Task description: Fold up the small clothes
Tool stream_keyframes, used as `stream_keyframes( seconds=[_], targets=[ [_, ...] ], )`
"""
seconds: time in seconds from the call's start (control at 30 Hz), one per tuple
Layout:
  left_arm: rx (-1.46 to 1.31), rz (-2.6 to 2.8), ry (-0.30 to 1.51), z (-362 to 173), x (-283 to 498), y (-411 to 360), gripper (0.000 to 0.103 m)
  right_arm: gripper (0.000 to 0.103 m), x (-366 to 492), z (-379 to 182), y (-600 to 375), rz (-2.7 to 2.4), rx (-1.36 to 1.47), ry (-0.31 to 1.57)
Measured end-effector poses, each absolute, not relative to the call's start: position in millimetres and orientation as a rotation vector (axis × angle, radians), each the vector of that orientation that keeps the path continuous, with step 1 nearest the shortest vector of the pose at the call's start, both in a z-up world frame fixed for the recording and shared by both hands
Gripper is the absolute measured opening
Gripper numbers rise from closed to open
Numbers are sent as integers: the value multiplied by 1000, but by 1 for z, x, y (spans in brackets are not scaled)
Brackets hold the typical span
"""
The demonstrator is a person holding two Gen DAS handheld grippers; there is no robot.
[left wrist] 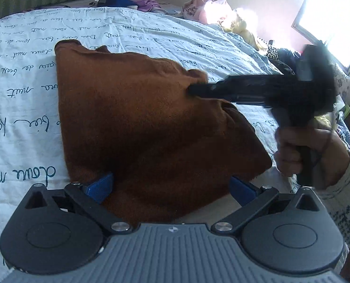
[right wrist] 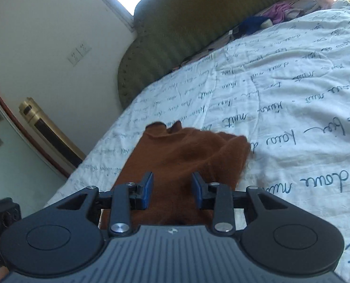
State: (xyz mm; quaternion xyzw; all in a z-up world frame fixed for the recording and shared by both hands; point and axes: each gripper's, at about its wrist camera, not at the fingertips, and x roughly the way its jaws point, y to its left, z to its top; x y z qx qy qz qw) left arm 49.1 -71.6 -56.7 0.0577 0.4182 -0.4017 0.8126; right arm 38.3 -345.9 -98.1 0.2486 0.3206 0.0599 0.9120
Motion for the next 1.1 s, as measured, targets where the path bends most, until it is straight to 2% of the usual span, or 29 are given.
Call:
stream_keyframes(
  seconds=[0.17, 0.23, 0.3, 0.37, 0.43, 0.6, 0.8, 0.97, 1.03, 1.07, 1.1],
  targets=[
    [52, -848, 896, -41, 54, -59, 103, 33, 40, -93, -366, 68, 581, 606],
    [-32, -806, 904, -33, 65, -43, 103, 38, 28, -87, -374, 61, 614, 589],
    [-87, -745, 911, -30, 80, -27, 103, 52, 12, -88, -386, 101, 686, 587],
    [-180, -741, 973, -37, 96, -12, 103, 74, -3, -94, -392, 142, 735, 616],
    [-310, -770, 1071, -50, 111, 0, 103, 79, -19, -104, -393, 180, 786, 637],
    [-514, -856, 1150, -76, 135, 2, 103, 79, -26, -130, -381, 325, 918, 676],
    [-675, -899, 1268, -89, 181, -14, 103, 79, 9, -127, -360, 370, 927, 713],
    [-831, -877, 1329, -97, 210, -16, 103, 76, 36, -136, -377, 399, 1101, 706],
    [-727, -854, 1309, -89, 206, -24, 94, 74, 44, -130, -368, 395, 1023, 748],
    [-620, -834, 1290, -82, 201, -32, 89, 69, 46, -126, -362, 380, 969, 765],
    [-515, -809, 1267, -76, 195, -39, 74, 46, 47, -121, -356, 338, 898, 790]
  ],
)
